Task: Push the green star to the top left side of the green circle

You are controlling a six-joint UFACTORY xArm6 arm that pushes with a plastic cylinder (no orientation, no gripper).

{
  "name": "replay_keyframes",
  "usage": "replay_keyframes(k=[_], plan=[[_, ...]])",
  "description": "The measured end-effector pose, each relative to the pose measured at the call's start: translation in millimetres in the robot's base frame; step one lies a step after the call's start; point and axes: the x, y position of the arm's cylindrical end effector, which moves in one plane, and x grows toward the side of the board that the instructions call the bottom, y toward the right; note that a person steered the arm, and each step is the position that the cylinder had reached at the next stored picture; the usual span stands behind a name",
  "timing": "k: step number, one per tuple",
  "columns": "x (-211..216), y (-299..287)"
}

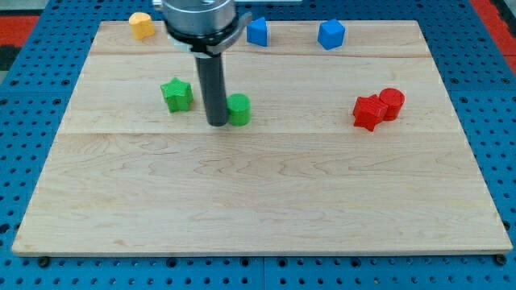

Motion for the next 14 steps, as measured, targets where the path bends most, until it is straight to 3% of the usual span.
replay_keyframes(k=[1,2,3,4,6,8,10,11,12,13,14], plan=[[2.7,1.0],[46.2,-44.6],[65.8,-152.6],[19.5,-208.5],[-42.0,-171.5],[-42.3,-58.0],[-47.8,-62.4],[-61.5,-96.6],[-65.7,-93.5],[-95.7,-57.4],[-61.9,-68.9]])
